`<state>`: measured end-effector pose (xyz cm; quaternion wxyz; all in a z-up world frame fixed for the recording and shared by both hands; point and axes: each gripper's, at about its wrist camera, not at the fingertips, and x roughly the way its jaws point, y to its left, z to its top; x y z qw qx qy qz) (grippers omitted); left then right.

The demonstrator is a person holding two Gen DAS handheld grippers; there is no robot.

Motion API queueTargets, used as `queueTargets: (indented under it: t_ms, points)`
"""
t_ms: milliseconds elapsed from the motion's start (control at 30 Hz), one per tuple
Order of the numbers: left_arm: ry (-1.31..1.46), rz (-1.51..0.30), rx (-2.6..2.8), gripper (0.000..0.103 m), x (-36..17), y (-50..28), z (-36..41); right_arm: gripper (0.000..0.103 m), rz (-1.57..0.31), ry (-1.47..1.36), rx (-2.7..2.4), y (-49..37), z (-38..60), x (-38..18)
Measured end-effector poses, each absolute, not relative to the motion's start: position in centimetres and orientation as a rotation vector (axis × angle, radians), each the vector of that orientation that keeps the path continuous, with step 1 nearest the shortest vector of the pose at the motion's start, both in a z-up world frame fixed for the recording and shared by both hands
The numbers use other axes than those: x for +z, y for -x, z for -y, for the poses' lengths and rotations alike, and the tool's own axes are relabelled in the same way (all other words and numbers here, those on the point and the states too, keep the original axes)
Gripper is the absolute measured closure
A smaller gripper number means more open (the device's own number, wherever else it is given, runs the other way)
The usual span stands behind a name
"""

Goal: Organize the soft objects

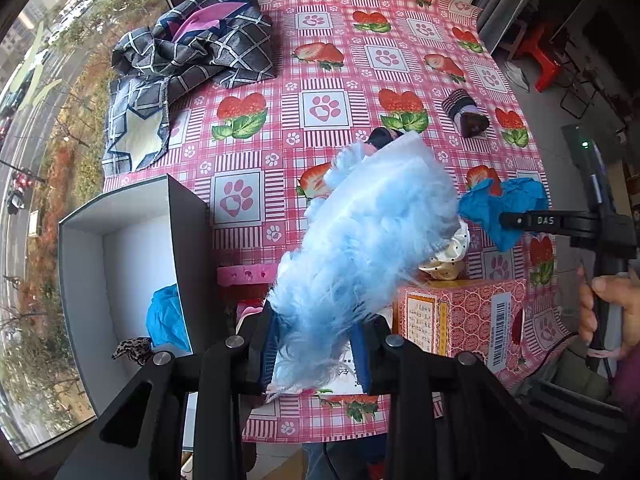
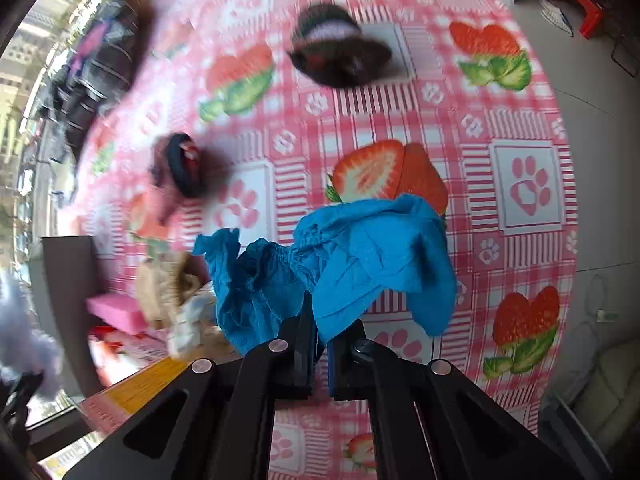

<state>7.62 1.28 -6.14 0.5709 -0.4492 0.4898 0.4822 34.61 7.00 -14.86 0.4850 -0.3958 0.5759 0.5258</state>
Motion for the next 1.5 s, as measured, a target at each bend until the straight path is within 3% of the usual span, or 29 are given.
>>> queueTargets:
  t_ms: [300, 567, 900, 1500]
  points:
    - [1.004, -1.134, 1.116, 0.069, -5.0, -7.0, 0.2, 0.099, -1.376, 0.780, 1.374, -33.5, -2.7, -5.6]
    - [0.980, -1.145, 1.087, 0.069, -5.1, -6.8, 2.4, 0.099, -1.350, 0.742, 1.418, -30.0, 0.7, -2.2]
    - [0.977, -1.072, 1.117, 0.069, -3.3, -4.9, 3.1, 0.099, -1.344, 0.815, 1.508, -24.6, 3.1, -1.1]
    - [1.134, -0.942, 1.328, 0.069, -2.7, 5.2, 5.4, 0.099, -1.268, 1.005, 1.668, -15.5, 2.4, -0.7]
